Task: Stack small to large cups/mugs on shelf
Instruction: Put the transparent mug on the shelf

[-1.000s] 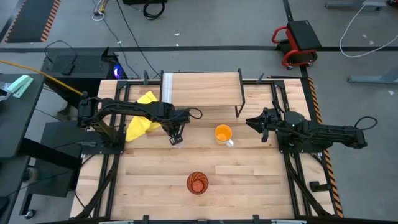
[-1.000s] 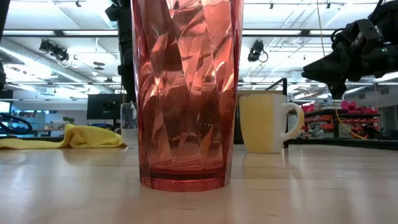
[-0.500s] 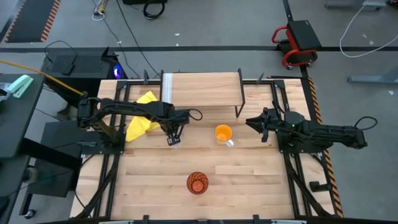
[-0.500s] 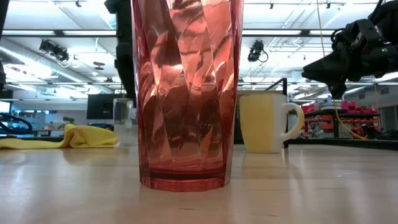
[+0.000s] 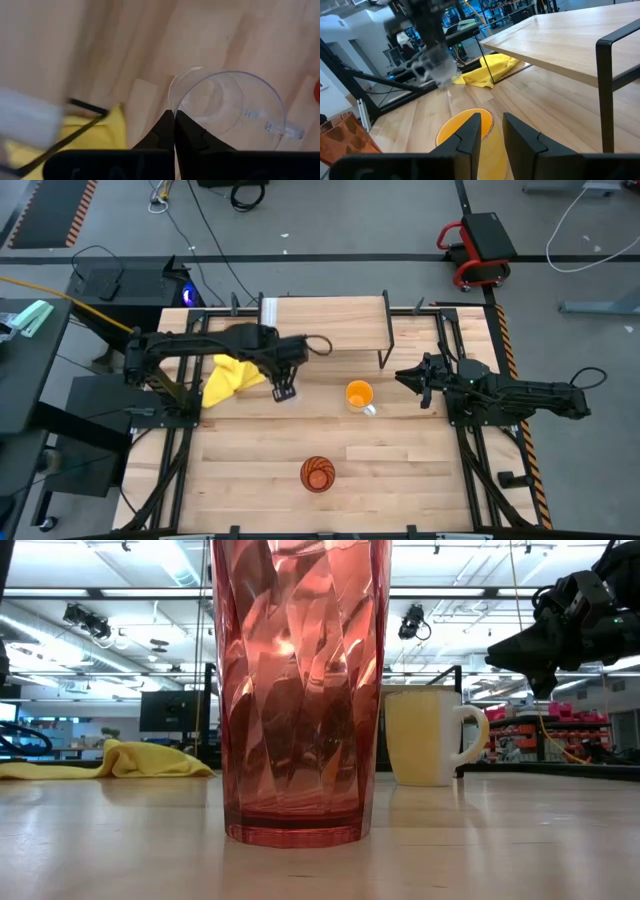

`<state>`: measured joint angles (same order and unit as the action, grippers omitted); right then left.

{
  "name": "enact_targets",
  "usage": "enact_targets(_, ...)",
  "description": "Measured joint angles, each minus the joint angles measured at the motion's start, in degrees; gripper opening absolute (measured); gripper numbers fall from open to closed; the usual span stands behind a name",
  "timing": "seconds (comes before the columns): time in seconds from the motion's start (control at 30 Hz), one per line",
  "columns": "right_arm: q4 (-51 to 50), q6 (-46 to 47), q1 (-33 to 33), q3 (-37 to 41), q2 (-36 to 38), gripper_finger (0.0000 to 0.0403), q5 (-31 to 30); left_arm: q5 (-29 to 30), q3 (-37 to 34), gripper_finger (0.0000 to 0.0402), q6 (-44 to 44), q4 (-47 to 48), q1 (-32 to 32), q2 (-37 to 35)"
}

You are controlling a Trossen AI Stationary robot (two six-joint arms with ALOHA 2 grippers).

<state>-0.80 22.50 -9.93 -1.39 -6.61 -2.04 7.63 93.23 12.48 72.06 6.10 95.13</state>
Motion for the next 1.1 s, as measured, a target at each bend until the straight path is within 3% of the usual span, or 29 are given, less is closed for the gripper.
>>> enact_targets(0.4,0.0,-0.1,0.0,0.0,0.0,0.0087,0.0,0.6,14.6,0.0004,-17.0,1.3,8.0,0.1)
enact_targets(0.77,0.0,-2.0,0.0,0.0,0.0,0.0087,0.0,0.7,15.3,0.0005,-22.7,4.6,19.5,0.6)
enact_targets(1.1,0.2,-3.6,-0.1,0.0,-0.1,0.0087,-0.2,0.2,15.3,0.0003,-31.1,3.4,23.0,4.4)
